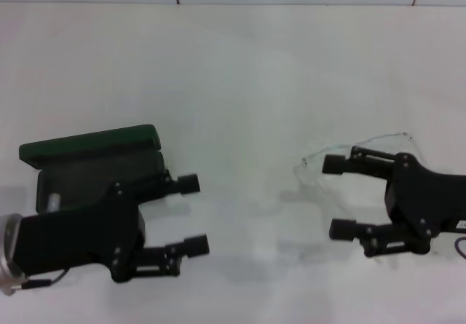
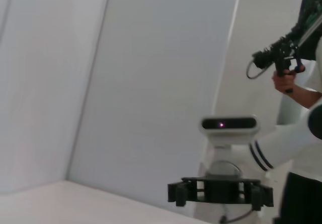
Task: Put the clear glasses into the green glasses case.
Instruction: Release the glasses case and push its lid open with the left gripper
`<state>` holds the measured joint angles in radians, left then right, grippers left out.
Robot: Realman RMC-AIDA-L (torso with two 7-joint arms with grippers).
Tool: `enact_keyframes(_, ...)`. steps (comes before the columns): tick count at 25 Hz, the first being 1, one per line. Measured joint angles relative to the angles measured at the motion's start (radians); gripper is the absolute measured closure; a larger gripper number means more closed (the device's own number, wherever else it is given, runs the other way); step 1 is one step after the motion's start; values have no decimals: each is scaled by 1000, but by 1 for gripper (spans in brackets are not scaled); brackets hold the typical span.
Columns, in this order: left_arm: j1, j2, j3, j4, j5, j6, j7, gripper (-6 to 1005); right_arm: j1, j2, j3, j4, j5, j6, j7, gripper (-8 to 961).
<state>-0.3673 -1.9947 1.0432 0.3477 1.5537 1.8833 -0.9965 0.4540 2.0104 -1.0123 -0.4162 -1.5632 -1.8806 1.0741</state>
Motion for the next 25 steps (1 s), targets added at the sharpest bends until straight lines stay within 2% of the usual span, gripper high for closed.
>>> enact_keyframes(4,27,-8,-113,85,-23,1,-20,151,-29,3,103,6,37,0,-8,67)
enact_keyframes(7,47,-13,-218,216,-25,-3,-134,153,-60,3,193,12,74,-5,-4,68)
enact_keyframes(8,51,-15,-253,278,-21,-13,-203,153,-60,3,193,12,74,-5,-4,68)
enact_keyframes(9,53,-15,-279,328,-16,-26,-265,154,-90,3,254,14,98,-4,-2,68)
enact_keyframes(12,43,-10,-320,475,-11,-57,-433,155,-116,-2,305,14,104,1,-4,68)
enact_keyframes(15,23,-3,-324,615,29,-84,-538,157,-135,-12,331,14,104,3,-4,68)
enact_keyframes(18,-15,-8,-319,799,206,-137,-683,259,-143,-21,335,14,108,7,-3,68)
enact_keyframes(20,-58,-22,-312,909,387,-148,-772,327,-147,-24,336,14,110,11,0,68)
enact_keyframes(22,-99,-40,-297,990,549,-147,-844,354,-148,-25,336,14,111,17,2,68)
enact_keyframes(25,-136,-55,-271,1054,687,-144,-917,394,-149,-24,336,14,112,30,3,68)
